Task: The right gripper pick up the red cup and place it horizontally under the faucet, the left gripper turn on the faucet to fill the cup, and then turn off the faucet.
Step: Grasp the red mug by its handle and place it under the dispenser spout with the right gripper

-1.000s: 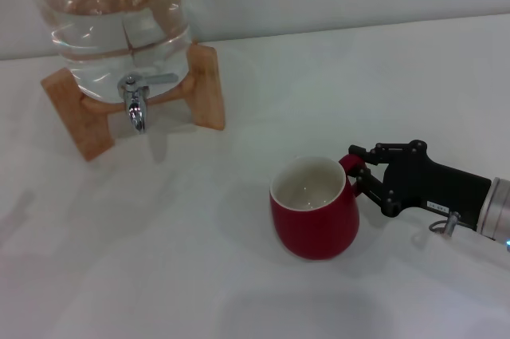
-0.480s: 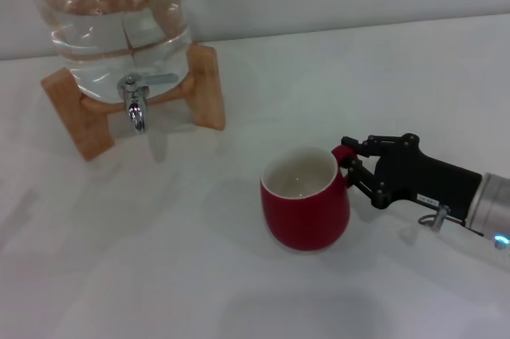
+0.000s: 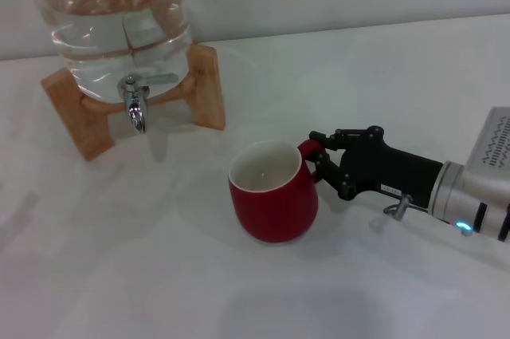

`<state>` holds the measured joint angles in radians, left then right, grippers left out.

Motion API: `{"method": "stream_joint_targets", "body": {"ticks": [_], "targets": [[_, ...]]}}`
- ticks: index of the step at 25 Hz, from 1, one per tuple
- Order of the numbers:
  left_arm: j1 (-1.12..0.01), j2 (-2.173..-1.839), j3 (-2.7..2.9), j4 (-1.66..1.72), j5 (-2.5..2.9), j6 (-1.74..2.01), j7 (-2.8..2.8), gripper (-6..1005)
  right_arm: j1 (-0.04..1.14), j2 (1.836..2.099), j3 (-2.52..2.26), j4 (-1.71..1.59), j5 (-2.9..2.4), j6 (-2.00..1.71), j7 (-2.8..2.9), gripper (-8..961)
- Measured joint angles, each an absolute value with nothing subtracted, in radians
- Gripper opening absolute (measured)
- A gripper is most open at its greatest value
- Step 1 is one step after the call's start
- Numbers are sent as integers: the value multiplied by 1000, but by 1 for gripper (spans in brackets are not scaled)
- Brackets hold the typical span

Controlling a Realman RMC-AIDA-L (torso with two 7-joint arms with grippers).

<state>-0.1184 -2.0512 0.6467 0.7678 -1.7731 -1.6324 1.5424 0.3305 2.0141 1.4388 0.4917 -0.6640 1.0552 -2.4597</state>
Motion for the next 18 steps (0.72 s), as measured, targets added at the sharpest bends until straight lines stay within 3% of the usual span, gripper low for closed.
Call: {"method": "stream_joint_targets", "body": {"ticks": [18], "targets": [[-68,-2069,581,758,-1668,-1571,1611,876,350,2014,1434,492,-635,1051,-2453,171]]}}
